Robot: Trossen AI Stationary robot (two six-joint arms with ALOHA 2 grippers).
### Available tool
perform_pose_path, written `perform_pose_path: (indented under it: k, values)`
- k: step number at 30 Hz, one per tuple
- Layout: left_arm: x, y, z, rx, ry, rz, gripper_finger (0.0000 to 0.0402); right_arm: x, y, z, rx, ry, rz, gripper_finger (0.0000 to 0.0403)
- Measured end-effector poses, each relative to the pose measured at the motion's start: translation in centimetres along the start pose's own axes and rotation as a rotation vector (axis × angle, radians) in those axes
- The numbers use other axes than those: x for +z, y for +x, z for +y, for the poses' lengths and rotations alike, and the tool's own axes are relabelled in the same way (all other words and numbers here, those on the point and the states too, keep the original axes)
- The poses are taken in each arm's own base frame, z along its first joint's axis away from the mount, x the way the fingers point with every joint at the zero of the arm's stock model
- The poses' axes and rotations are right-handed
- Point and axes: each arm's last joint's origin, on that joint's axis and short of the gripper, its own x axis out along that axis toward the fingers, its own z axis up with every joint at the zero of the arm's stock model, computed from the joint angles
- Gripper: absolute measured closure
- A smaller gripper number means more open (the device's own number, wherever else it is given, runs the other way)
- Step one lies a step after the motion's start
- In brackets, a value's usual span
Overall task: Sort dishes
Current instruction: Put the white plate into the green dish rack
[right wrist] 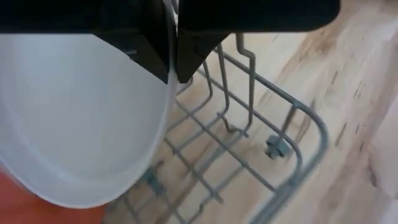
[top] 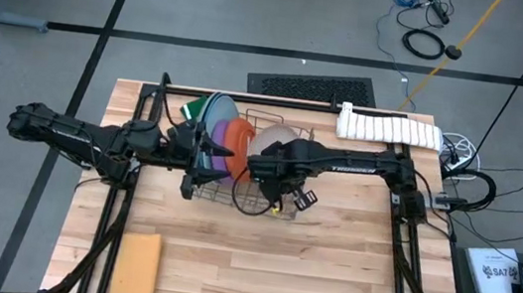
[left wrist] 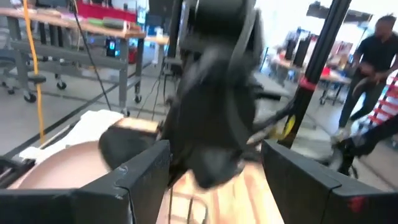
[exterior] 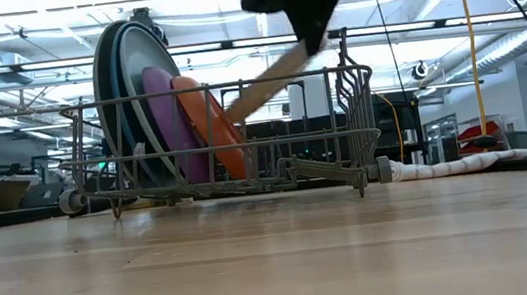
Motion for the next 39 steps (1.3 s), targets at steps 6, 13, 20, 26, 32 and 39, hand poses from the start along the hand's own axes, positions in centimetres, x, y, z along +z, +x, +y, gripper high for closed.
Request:
perform_pose_path:
  k: [6, 13, 20, 26, 32, 39]
  values:
    - [-1.5, 0.7, 0.2, 0.012, 0.153, 0.124, 0.0149, -0.1, -2.7, -0.4, -0.009, 0.005, -0.130, 0.0400]
    - [-4.0, 3.1, 0.3, -0.027, 0.297, 0.238, 0.0149, -0.4, -5.3, -0.9, 0.056, 0.059, -0.308, 0.0401]
    - [-5.4, 4.2, 0.2, -0.108, 0.365, 0.297, 0.0163, -1.1, -6.4, -0.6, 0.108, 0.129, -0.369, 0.0402]
    - [-5.7, 4.2, 0.2, -0.109, 0.377, 0.323, 0.0204, -1.5, -7.2, -0.3, 0.138, 0.131, -0.412, 0.0402]
    - [-5.9, 4.2, 0.4, -0.059, 0.412, 0.351, 0.0249, -1.5, -7.3, -0.1, 0.144, 0.144, -0.416, 0.0402]
    - [-7.4, 5.6, 0.6, -0.049, 0.437, 0.416, 0.0276, -1.1, -7.5, 0.3, 0.164, 0.136, -0.436, 0.0403]
